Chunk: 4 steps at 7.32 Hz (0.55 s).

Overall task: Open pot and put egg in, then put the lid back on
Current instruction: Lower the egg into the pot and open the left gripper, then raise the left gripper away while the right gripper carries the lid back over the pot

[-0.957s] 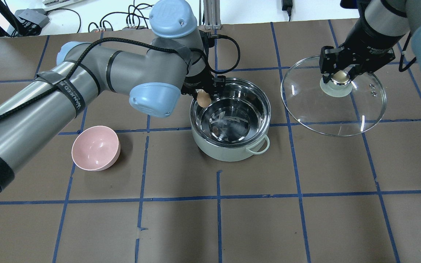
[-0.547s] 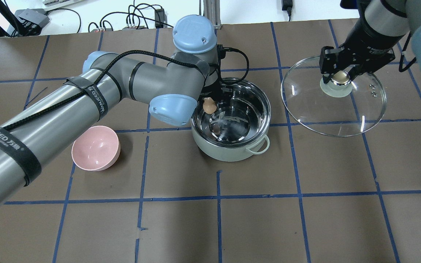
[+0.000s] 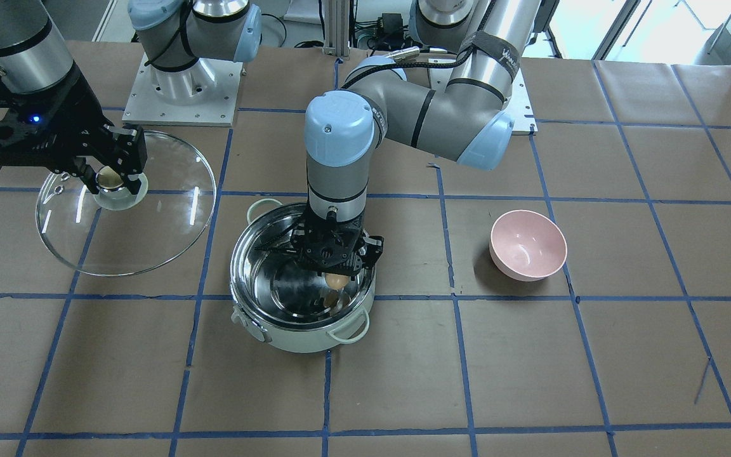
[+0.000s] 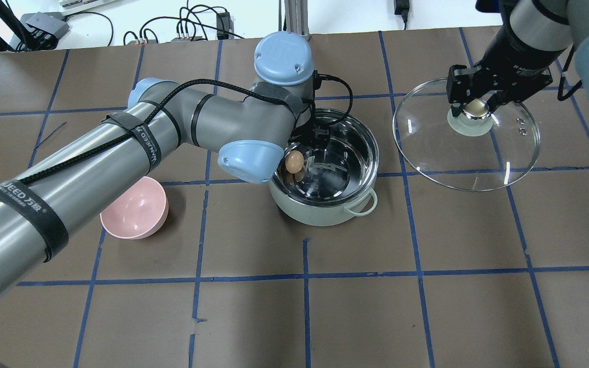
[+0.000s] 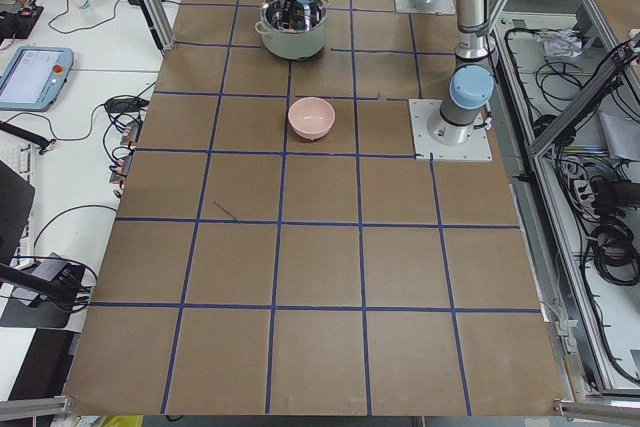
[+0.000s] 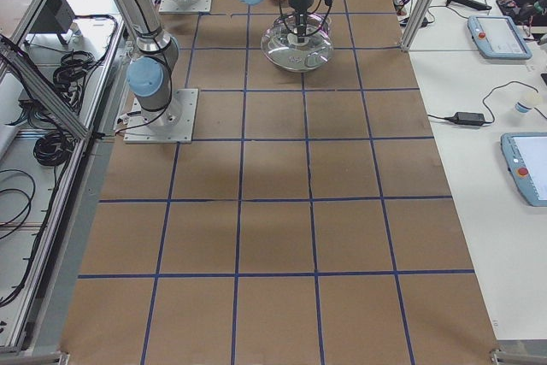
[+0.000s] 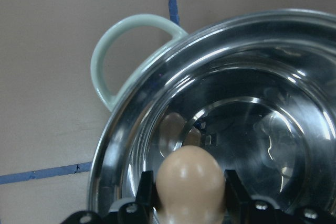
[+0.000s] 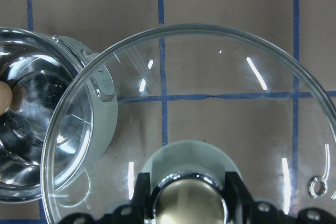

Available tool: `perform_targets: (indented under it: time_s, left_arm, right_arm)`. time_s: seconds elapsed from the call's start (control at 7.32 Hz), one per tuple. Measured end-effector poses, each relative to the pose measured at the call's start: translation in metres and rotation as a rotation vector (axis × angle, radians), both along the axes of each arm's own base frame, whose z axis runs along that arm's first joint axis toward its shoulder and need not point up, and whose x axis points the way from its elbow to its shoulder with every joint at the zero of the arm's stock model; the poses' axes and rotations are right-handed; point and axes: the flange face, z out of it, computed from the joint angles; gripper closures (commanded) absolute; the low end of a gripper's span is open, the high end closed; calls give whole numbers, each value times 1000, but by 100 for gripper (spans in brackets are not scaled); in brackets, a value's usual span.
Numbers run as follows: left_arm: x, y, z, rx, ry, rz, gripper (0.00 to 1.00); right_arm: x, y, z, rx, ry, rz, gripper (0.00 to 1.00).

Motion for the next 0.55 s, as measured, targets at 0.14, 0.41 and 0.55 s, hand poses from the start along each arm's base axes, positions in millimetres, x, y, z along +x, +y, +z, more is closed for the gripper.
perform_targets:
  time_s: [0.14,0.41,0.55]
  left_arm:
    - [2,2,13,-19,6,0,8]
    - [20,3,48,-53,16,21,5]
    - [48,2,69,-39,12,63,0]
  right_arm:
    - [0,0,0,0,0,0,75]
    - [3,0,4,-6,-3,-23,75]
    - [11,0,5,-8,-11,-56,75]
